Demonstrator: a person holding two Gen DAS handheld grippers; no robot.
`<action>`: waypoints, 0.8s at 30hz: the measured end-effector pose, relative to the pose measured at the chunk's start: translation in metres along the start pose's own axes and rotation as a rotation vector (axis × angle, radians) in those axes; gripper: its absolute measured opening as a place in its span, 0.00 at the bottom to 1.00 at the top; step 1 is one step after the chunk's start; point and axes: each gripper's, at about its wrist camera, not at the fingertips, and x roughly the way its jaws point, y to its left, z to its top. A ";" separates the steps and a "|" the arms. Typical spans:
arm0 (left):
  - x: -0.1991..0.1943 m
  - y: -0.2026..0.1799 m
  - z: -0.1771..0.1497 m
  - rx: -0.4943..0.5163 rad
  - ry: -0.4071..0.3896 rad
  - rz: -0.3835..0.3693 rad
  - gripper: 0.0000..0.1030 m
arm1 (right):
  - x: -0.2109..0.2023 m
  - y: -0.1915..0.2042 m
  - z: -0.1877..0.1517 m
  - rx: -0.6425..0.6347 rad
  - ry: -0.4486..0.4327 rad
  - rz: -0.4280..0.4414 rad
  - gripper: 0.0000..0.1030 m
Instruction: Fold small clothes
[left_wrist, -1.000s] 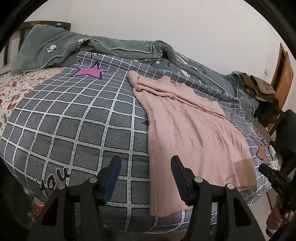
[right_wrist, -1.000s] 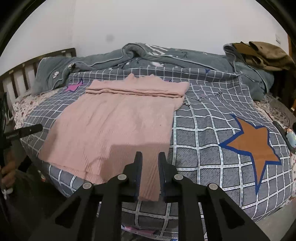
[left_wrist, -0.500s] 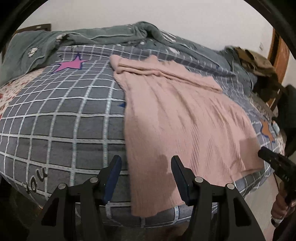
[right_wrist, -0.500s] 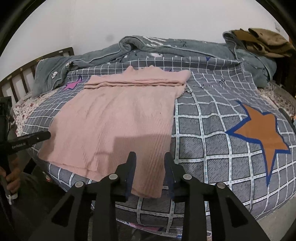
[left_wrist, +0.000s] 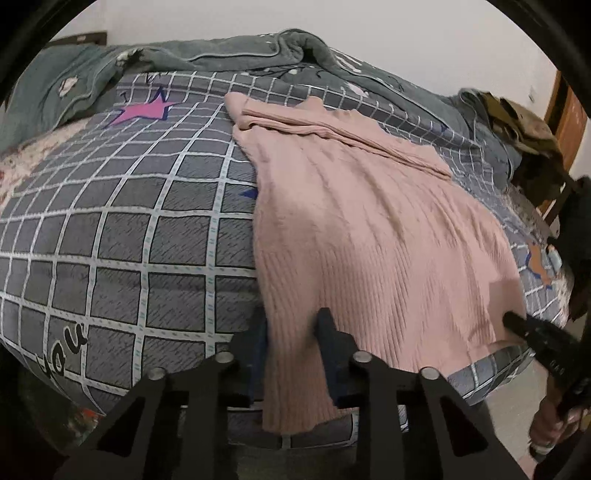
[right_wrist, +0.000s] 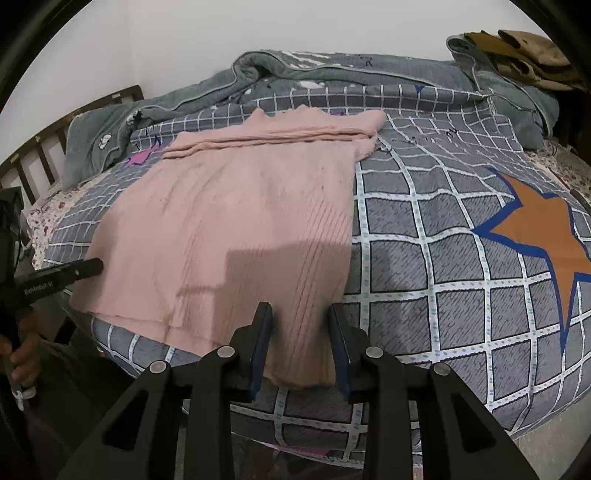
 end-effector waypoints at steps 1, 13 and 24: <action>0.000 0.002 0.000 -0.011 0.001 -0.009 0.20 | 0.001 -0.001 0.000 0.003 0.004 0.003 0.23; 0.007 0.007 0.001 -0.062 0.042 -0.052 0.18 | 0.006 -0.009 0.000 0.064 0.026 0.039 0.21; 0.006 0.005 0.000 -0.046 0.046 -0.070 0.09 | 0.010 -0.010 0.000 0.081 0.036 0.052 0.17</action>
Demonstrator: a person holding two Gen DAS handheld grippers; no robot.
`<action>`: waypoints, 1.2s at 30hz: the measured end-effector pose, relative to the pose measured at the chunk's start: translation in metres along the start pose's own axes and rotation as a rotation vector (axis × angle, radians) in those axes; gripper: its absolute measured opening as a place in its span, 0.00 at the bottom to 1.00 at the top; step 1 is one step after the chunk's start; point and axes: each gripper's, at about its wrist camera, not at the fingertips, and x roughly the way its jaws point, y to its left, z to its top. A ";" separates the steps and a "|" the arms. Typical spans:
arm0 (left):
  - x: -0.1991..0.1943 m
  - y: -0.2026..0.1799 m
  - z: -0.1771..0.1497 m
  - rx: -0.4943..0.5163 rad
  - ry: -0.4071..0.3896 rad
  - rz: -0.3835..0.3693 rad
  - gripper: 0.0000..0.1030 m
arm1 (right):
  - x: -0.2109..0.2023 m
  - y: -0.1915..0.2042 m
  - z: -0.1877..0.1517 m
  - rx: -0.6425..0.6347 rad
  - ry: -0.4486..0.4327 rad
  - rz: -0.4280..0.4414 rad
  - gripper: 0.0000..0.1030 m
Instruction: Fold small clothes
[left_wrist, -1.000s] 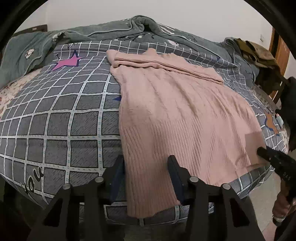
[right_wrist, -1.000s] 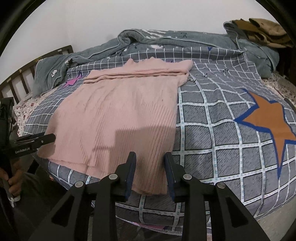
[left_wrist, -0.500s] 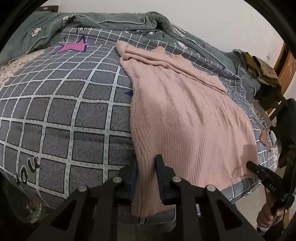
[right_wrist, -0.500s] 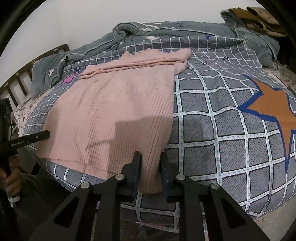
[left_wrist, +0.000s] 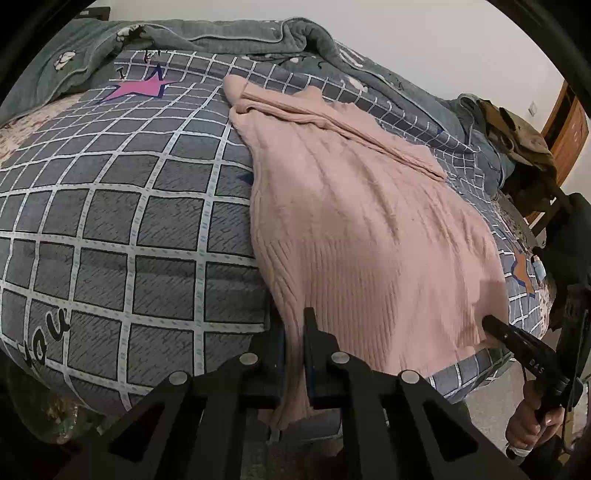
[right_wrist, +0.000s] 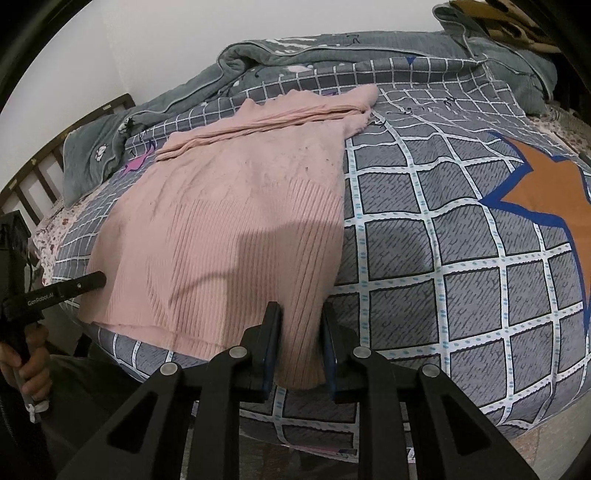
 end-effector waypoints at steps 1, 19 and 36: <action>0.000 0.001 -0.001 -0.007 0.003 -0.002 0.09 | -0.001 0.001 -0.001 -0.006 -0.004 -0.001 0.12; -0.018 0.017 0.001 -0.209 -0.008 -0.173 0.07 | -0.034 -0.010 0.012 0.096 -0.025 0.186 0.09; -0.073 0.018 0.083 -0.337 -0.099 -0.286 0.07 | -0.078 -0.018 0.090 0.261 -0.127 0.370 0.09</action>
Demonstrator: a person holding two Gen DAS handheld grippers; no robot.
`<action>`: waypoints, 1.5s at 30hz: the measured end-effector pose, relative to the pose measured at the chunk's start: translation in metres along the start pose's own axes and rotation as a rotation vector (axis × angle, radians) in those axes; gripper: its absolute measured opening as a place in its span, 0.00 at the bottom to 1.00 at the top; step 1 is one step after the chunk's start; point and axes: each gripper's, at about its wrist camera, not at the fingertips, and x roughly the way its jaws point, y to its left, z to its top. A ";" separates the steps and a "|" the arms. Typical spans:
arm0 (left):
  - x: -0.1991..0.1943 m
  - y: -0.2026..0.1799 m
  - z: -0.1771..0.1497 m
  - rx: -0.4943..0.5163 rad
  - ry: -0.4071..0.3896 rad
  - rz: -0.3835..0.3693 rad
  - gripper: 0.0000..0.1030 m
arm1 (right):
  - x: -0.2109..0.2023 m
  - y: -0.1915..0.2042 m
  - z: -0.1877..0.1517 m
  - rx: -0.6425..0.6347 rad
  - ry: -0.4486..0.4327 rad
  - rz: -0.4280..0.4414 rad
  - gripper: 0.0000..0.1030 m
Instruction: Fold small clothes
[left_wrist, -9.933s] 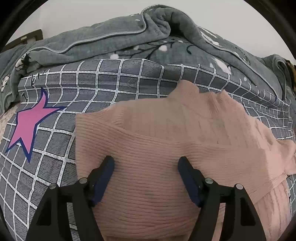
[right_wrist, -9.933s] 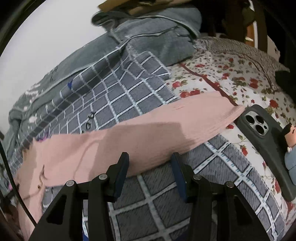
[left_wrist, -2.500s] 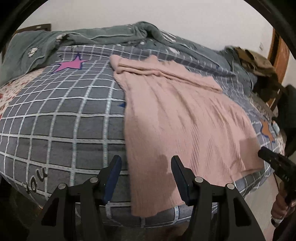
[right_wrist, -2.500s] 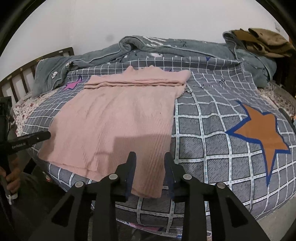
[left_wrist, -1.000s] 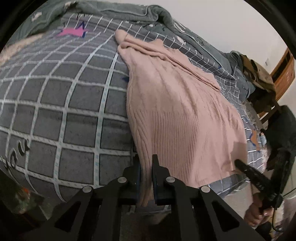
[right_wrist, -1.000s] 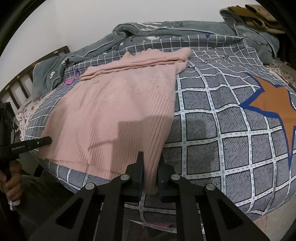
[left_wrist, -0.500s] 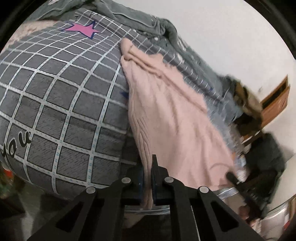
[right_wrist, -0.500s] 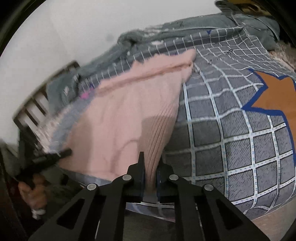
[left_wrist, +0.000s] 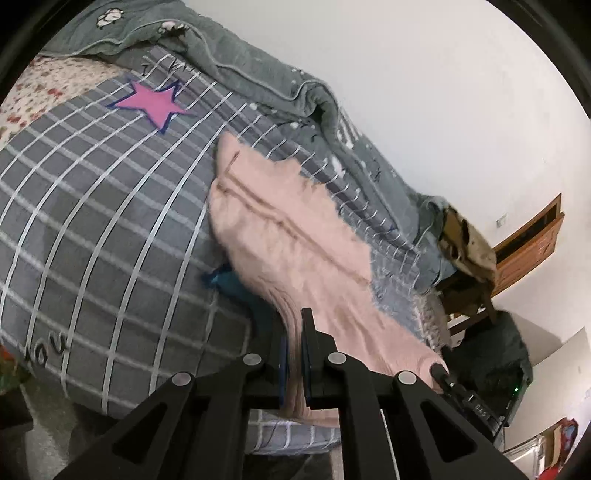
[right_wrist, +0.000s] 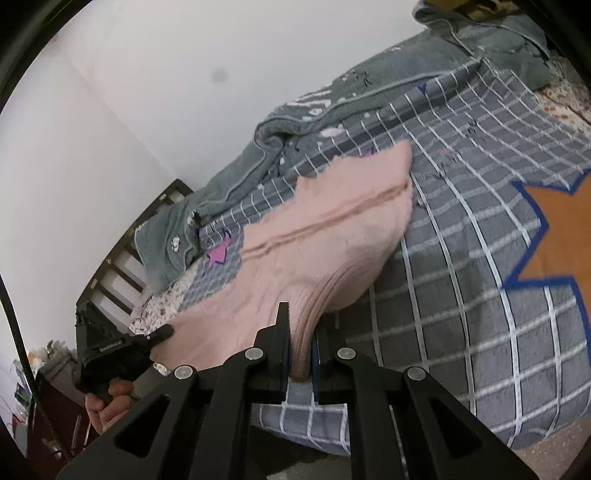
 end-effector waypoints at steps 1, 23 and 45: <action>0.000 -0.002 0.006 0.002 -0.004 0.002 0.07 | 0.000 0.002 0.004 -0.002 -0.006 -0.001 0.09; 0.124 0.007 0.162 -0.117 -0.024 0.045 0.07 | 0.105 -0.006 0.144 0.147 -0.081 0.078 0.09; 0.223 0.010 0.217 0.030 -0.099 0.199 0.48 | 0.240 -0.073 0.211 -0.018 0.002 -0.146 0.25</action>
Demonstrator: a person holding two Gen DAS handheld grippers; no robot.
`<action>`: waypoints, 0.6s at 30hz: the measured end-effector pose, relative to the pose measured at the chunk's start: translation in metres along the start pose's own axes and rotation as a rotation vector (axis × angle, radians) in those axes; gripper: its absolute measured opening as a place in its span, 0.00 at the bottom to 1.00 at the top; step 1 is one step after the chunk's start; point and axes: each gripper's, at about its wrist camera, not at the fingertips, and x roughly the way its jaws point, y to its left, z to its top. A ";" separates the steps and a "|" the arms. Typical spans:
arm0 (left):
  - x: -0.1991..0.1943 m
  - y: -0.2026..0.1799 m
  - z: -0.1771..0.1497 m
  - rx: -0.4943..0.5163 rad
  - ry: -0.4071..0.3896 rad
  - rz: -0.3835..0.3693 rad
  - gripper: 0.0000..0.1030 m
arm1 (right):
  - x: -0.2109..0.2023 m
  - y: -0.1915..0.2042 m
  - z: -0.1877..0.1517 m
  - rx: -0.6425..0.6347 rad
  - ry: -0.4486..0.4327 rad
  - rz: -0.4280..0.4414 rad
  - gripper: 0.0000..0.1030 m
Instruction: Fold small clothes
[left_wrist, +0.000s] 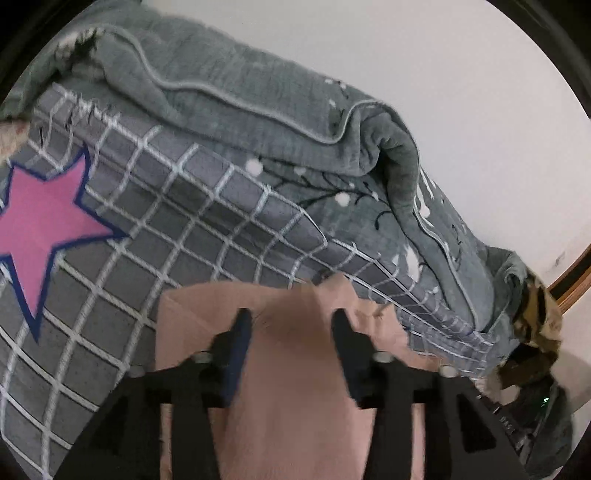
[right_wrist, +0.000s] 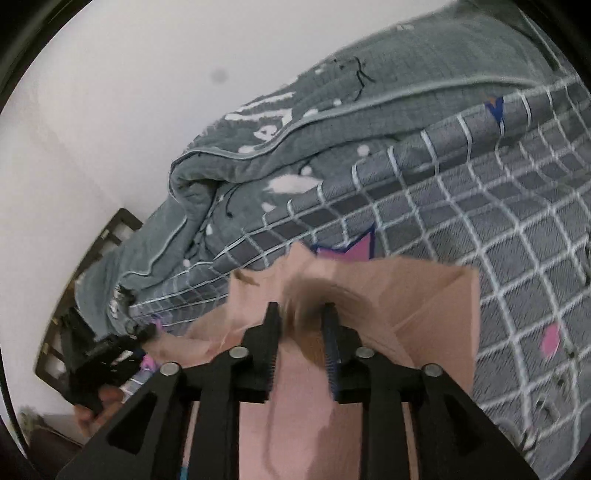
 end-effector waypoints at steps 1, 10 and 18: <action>0.000 -0.002 0.000 0.019 -0.009 0.015 0.48 | -0.001 -0.001 0.000 -0.031 -0.021 -0.033 0.28; 0.031 -0.013 -0.018 0.146 0.069 0.099 0.47 | 0.023 -0.028 -0.010 -0.069 0.019 -0.162 0.32; 0.046 -0.014 -0.035 0.228 0.051 0.245 0.07 | 0.041 -0.026 -0.021 -0.120 0.062 -0.257 0.11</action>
